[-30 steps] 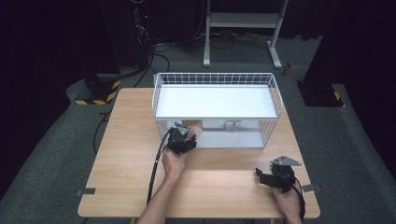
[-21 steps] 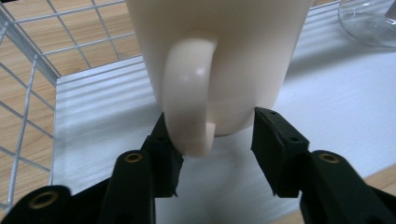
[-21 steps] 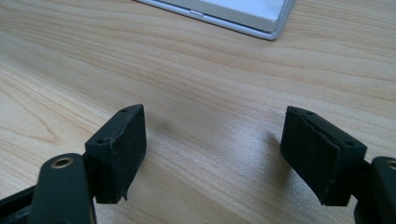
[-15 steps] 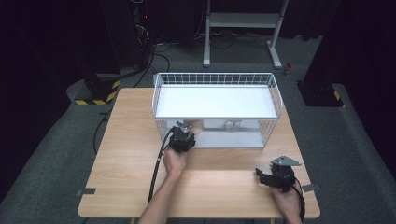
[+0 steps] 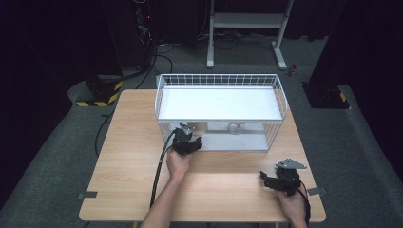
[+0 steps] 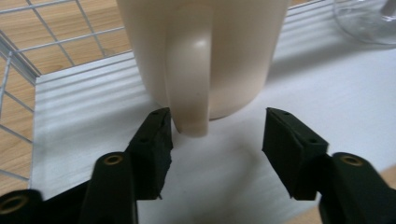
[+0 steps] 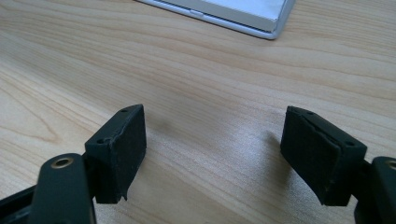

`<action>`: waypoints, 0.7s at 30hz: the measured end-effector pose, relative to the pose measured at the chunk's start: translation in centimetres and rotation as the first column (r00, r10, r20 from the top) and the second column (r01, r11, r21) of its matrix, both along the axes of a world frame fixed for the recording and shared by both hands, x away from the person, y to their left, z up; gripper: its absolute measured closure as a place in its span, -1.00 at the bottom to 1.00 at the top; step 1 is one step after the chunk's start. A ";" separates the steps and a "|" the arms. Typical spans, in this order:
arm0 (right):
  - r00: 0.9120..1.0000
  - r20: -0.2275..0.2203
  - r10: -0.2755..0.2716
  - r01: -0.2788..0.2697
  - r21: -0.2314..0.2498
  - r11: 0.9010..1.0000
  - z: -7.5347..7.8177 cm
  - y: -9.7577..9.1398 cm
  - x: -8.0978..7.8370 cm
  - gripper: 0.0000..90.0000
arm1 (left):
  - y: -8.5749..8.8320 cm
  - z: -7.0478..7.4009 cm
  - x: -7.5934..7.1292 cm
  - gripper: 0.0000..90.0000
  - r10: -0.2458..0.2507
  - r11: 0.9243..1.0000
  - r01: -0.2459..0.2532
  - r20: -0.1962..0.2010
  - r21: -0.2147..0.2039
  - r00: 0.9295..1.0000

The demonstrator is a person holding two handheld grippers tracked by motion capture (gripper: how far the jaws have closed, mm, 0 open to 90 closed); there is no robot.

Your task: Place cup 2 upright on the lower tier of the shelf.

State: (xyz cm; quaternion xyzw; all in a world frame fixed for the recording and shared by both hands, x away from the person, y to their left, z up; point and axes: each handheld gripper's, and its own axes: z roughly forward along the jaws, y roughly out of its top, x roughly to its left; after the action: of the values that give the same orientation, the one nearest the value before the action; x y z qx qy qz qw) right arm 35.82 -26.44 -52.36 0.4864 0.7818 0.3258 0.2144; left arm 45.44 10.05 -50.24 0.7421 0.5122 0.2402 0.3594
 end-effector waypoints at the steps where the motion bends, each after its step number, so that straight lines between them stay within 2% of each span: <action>1: 1.000 -0.001 0.000 0.000 0.000 1.000 0.0 0.0 0.0 -0.49 | 0.0 0.1 -0.2 -0.13 -0.004 1.000 0.004 -0.003 -0.017 1.000; 4: 1.000 -0.002 -0.002 0.002 0.002 1.000 0.0 0.0 0.0 -0.49 | 0.4 0.5 -0.6 -0.17 -0.016 1.000 0.016 0.021 0.000 1.000; 7: 1.000 -0.002 -0.002 0.002 0.002 1.000 0.0 0.0 0.0 -0.49 | 0.7 0.9 -1.0 -0.20 -0.021 1.000 0.022 0.031 -0.004 0.999; 9: 1.000 -0.002 -0.002 0.002 0.002 1.000 0.0 0.0 0.0 -0.50 | 0.9 1.0 -1.3 -0.21 -0.022 0.999 0.023 0.029 -0.027 0.999; 11: 1.000 -0.002 -0.002 0.002 0.002 1.000 0.0 0.0 0.0 -0.50 | 1.1 1.2 -1.6 -0.22 -0.027 1.000 0.028 0.035 -0.011 0.999; 14: 1.000 -0.002 -0.002 0.002 0.002 1.000 0.0 0.0 0.0 -0.49 | 1.4 1.4 -2.0 -0.23 -0.038 0.999 0.039 0.033 -0.016 0.999; 21: 1.000 -0.003 -0.002 0.002 0.002 1.000 0.0 0.0 0.0 -0.49 | 1.8 1.8 -2.6 -0.24 -0.036 0.998 0.037 0.033 -0.051 0.999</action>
State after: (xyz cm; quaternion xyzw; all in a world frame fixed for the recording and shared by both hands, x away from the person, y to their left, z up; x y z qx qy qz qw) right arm 35.83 -26.44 -52.35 0.4879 0.7812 0.3259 0.2132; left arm 42.87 11.89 -48.44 0.7379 0.4989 0.2320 0.3908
